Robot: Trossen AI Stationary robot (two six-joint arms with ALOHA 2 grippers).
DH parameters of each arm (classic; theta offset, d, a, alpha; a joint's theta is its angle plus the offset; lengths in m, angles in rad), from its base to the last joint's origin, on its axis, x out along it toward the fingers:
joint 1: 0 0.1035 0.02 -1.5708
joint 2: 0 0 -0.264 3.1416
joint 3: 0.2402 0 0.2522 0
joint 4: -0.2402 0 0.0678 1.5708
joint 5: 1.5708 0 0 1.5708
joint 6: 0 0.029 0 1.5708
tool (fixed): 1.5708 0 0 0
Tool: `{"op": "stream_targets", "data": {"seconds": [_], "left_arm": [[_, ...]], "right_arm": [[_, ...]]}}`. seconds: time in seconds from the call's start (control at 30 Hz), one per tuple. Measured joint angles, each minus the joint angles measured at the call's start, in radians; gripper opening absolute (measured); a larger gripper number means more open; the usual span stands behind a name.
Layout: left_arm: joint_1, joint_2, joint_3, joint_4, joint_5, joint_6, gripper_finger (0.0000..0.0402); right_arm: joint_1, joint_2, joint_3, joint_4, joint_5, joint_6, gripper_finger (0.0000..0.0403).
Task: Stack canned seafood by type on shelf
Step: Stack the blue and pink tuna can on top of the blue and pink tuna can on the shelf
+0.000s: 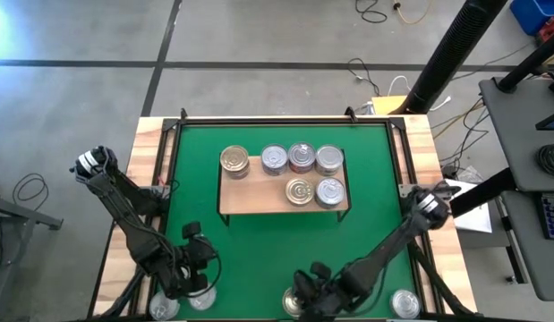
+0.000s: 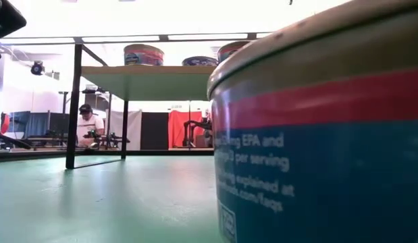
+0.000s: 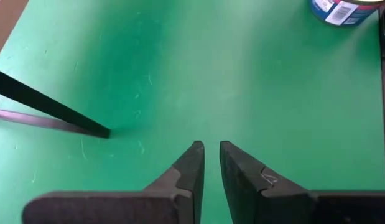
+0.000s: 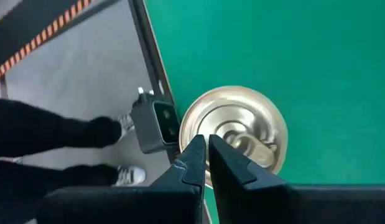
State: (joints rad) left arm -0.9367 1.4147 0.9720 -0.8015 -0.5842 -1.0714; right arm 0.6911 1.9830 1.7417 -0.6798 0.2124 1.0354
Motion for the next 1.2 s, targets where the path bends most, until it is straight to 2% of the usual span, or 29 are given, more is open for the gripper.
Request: {"op": "stream_targets", "data": {"seconds": [0.23,0.4,0.5,0.67,0.77,0.93,1.0,1.1,1.2], "left_arm": [[0.0,0.0,0.0,0.047,0.001,0.0,0.0037],[-0.001,0.0,0.0,0.175,0.035,0.123,0.0037],[-0.002,0.001,0.0,0.232,0.037,0.162,0.0037],[-0.001,0.031,0.0,0.246,0.038,0.173,0.0037],[-0.001,0.074,0.012,0.245,0.056,0.173,0.0037],[-0.001,0.193,0.094,0.25,0.128,0.173,0.0049],[0.0,0.252,0.141,0.242,0.158,0.17,0.0058],[0.001,0.34,0.225,0.214,0.179,0.152,0.0069],[0.009,0.389,0.298,0.155,0.145,0.121,0.008]], "right_arm": [[-0.005,0.143,0.026,-0.008,-0.089,0.017,0.0013],[-0.034,0.196,0.099,-0.047,-0.088,-0.012,0.0013],[-0.06,0.206,0.152,-0.079,-0.012,-0.056,0.0013],[-0.068,0.189,0.284,-0.228,0.139,-0.125,0.0013],[-0.034,0.166,0.358,-0.297,0.239,-0.155,0.0013],[0.066,0.102,0.432,-0.379,0.485,-0.223,0.0013],[0.103,0.076,0.431,-0.462,0.521,-0.165,0.0013],[0.153,0.06,0.4,-0.621,0.519,-0.005,0.0013],[0.194,0.061,0.363,-0.755,0.461,0.165,0.0025]]}}
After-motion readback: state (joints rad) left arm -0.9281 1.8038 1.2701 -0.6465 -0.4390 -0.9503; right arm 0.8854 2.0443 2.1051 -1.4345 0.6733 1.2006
